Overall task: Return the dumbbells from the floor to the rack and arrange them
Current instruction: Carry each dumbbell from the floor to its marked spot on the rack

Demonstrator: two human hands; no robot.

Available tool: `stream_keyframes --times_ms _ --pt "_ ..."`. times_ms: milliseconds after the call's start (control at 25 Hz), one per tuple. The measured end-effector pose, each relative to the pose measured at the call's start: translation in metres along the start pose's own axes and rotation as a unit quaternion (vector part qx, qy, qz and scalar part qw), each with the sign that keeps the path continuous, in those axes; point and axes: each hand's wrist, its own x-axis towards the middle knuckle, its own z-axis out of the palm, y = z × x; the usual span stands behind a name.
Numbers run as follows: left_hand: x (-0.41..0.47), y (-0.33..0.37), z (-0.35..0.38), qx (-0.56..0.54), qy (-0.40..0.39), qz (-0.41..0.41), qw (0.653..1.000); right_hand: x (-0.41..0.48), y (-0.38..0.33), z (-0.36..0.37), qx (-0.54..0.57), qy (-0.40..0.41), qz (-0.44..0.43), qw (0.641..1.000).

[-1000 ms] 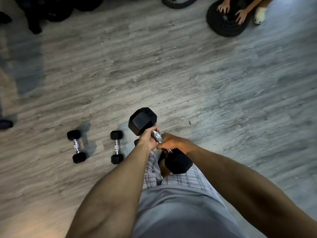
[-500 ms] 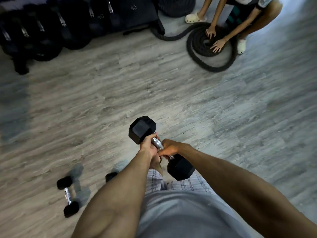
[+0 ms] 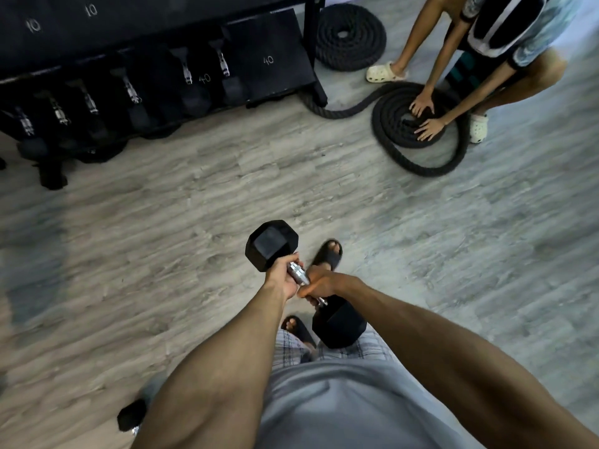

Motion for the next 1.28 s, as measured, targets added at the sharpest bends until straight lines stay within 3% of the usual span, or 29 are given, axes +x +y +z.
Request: stream_keyframes --times_ms 280,640,1280 --pt "0.064 0.123 0.097 -0.005 0.029 0.004 1.0 0.081 -0.065 -0.139 0.014 -0.028 -0.006 0.999" --pt "0.113 0.277 0.249 -0.026 0.014 0.015 0.999 0.152 -0.156 -0.333 -0.055 -0.001 -0.034 0.998" --pt "0.223 0.546 0.437 -0.048 0.001 -0.003 0.999 0.302 -0.315 -0.601 -0.089 0.011 -0.025 0.996"
